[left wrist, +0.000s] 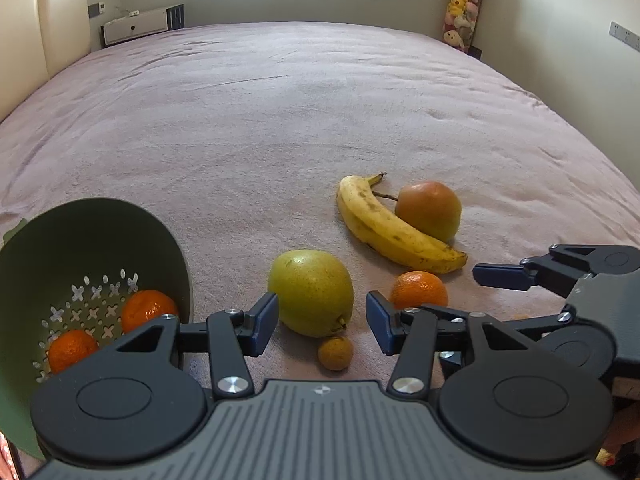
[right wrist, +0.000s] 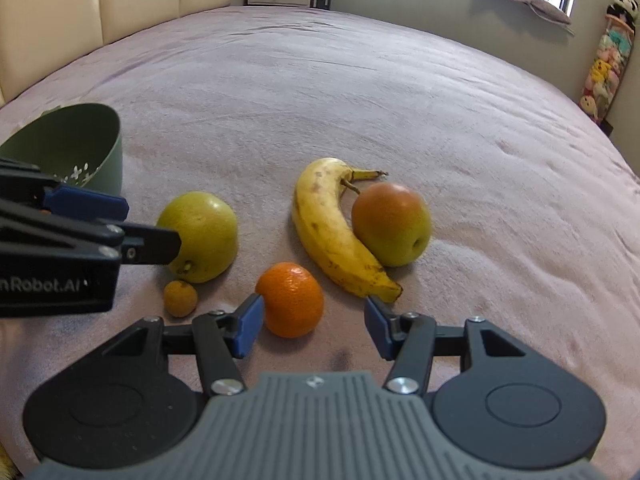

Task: Organize fruits
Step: 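Move both open tools back toward the remaining fruit, then grasp the green pear with the left tool while the right tool grasps the red-yellow apple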

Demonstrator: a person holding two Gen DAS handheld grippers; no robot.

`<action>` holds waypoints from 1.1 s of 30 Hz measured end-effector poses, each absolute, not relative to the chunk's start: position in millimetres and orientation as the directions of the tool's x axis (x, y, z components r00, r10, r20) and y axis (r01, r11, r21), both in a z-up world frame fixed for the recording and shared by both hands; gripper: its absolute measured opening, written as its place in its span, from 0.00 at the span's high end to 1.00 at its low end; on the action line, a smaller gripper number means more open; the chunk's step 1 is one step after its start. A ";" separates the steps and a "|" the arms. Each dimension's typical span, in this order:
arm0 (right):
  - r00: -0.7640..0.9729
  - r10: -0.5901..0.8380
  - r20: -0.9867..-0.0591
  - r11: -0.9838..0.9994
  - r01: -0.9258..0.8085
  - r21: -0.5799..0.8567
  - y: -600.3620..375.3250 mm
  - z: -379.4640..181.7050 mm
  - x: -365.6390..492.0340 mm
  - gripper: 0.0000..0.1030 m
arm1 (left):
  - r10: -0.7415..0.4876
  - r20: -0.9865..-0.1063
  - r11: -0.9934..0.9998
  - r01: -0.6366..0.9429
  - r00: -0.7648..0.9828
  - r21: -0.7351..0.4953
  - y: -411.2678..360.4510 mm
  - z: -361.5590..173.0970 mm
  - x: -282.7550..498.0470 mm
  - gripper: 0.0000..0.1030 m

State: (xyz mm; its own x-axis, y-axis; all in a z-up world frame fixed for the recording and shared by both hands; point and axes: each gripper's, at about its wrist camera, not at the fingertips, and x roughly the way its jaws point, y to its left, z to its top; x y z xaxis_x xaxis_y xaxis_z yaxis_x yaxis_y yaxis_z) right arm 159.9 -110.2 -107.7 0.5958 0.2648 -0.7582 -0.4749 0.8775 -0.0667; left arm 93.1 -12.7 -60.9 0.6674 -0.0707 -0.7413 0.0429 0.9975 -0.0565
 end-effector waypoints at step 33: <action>0.608 0.286 -0.740 0.893 -0.450 -0.025 -127.3 -89.2 187.5 0.48 | -0.019 -0.821 1.000 0.010 0.571 -0.017 -14.1 -84.9 147.5 0.26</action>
State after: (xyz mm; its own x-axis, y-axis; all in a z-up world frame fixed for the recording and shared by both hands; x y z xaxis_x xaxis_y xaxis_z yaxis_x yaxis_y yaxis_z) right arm 187.5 -127.3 -89.2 0.6084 0.2859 -0.7403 -0.4501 0.8926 -0.0251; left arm 147.5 -14.1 -84.9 0.5710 -0.0193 -0.8207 0.0100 0.9998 -0.0166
